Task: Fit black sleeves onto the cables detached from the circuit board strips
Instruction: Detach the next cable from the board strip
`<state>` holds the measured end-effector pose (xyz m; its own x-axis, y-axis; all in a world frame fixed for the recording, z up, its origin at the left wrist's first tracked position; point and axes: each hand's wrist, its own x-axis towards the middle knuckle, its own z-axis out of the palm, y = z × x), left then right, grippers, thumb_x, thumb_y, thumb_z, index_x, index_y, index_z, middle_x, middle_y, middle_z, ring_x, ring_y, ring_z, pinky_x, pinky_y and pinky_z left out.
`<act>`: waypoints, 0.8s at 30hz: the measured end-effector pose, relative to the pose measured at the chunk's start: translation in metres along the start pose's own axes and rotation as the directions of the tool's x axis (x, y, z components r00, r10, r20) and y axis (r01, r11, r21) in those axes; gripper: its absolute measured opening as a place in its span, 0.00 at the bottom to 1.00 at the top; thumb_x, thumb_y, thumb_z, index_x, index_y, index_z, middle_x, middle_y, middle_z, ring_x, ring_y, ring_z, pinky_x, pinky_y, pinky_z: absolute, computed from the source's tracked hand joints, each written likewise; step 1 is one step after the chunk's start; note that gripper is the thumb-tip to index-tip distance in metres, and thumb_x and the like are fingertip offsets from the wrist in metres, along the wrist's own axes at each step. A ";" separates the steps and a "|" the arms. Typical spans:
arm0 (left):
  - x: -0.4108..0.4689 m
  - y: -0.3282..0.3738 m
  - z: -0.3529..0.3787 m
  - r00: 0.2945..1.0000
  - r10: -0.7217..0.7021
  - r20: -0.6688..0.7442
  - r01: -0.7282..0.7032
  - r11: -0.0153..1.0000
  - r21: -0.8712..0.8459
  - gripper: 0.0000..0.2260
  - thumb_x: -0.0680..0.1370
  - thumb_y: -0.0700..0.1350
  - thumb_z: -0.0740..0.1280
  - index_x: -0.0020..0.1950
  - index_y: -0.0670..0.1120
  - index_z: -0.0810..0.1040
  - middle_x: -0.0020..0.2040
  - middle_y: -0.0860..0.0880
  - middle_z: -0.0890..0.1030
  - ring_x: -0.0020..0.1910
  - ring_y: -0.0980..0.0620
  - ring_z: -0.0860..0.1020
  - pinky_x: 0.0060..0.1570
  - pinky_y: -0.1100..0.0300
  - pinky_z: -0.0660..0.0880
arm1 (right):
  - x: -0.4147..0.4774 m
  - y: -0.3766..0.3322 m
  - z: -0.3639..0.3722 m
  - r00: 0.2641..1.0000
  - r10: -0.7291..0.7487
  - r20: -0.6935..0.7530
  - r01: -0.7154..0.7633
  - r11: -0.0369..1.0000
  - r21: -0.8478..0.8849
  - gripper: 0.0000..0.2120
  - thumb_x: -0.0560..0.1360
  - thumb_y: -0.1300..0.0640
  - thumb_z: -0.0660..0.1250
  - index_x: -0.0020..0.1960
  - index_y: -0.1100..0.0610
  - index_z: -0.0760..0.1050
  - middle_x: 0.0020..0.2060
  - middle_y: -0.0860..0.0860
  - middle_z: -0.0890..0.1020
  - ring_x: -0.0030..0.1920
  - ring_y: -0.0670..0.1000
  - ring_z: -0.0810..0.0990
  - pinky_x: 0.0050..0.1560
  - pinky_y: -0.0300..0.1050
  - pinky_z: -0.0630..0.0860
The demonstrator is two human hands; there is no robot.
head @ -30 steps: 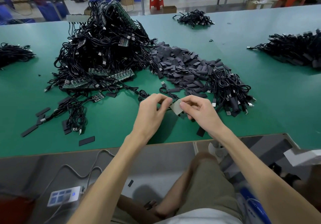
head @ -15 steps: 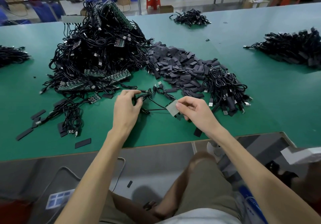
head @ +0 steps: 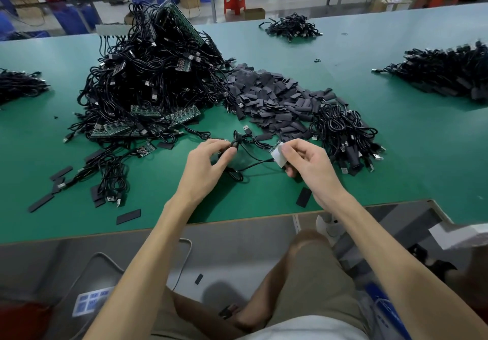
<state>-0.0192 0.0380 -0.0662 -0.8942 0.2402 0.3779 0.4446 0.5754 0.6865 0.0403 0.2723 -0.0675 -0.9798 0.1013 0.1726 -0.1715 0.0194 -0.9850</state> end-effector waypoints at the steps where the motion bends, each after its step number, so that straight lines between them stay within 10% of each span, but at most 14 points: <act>1: 0.000 0.001 0.000 1.000 -0.014 -0.003 0.014 1.000 -0.023 0.12 0.82 0.51 0.67 0.64 0.49 0.82 0.59 0.57 0.82 0.61 0.59 0.76 0.65 0.56 0.72 | 0.000 0.000 0.000 1.000 0.006 0.002 -0.007 1.000 0.029 0.07 0.82 0.58 0.67 0.48 0.59 0.81 0.35 0.49 0.82 0.30 0.46 0.76 0.33 0.36 0.74; 6: -0.007 0.019 0.005 0.984 0.085 -0.156 -0.090 0.996 -0.028 0.11 0.84 0.50 0.64 0.63 0.50 0.81 0.59 0.56 0.81 0.64 0.56 0.74 0.67 0.48 0.70 | 0.000 0.000 0.000 0.998 0.030 0.046 -0.036 0.992 0.123 0.04 0.80 0.61 0.70 0.52 0.63 0.80 0.40 0.55 0.87 0.35 0.54 0.86 0.33 0.40 0.79; 12: -0.015 0.054 0.029 0.986 0.113 0.126 -0.110 0.994 -0.028 0.15 0.80 0.60 0.64 0.60 0.52 0.80 0.57 0.58 0.81 0.61 0.59 0.75 0.69 0.49 0.64 | -0.001 0.000 0.000 0.996 0.041 0.082 -0.054 0.984 0.172 0.04 0.79 0.66 0.70 0.54 0.64 0.79 0.45 0.60 0.87 0.42 0.59 0.88 0.39 0.45 0.84; 17: -0.013 0.055 0.036 0.998 0.032 0.046 -0.022 0.979 -0.205 0.04 0.78 0.44 0.72 0.51 0.50 0.80 0.45 0.58 0.83 0.48 0.63 0.80 0.50 0.72 0.72 | -0.001 0.002 0.002 0.995 0.029 0.094 -0.035 0.998 0.059 0.05 0.78 0.65 0.72 0.52 0.66 0.79 0.42 0.60 0.87 0.42 0.59 0.88 0.36 0.44 0.83; 24: -0.012 0.044 0.030 0.998 0.007 0.057 0.005 0.978 -0.206 0.02 0.77 0.41 0.72 0.48 0.47 0.81 0.44 0.55 0.84 0.47 0.59 0.80 0.51 0.67 0.74 | 0.000 0.005 0.005 0.997 0.010 0.074 0.005 0.980 -0.200 0.02 0.76 0.61 0.75 0.48 0.58 0.83 0.40 0.56 0.87 0.43 0.60 0.85 0.38 0.45 0.80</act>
<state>0.0098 0.0839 -0.0592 -0.8926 0.2881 0.3468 0.4416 0.4027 0.8018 0.0390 0.2678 -0.0726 -0.9864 0.0273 0.1621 -0.1523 0.2183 -0.9639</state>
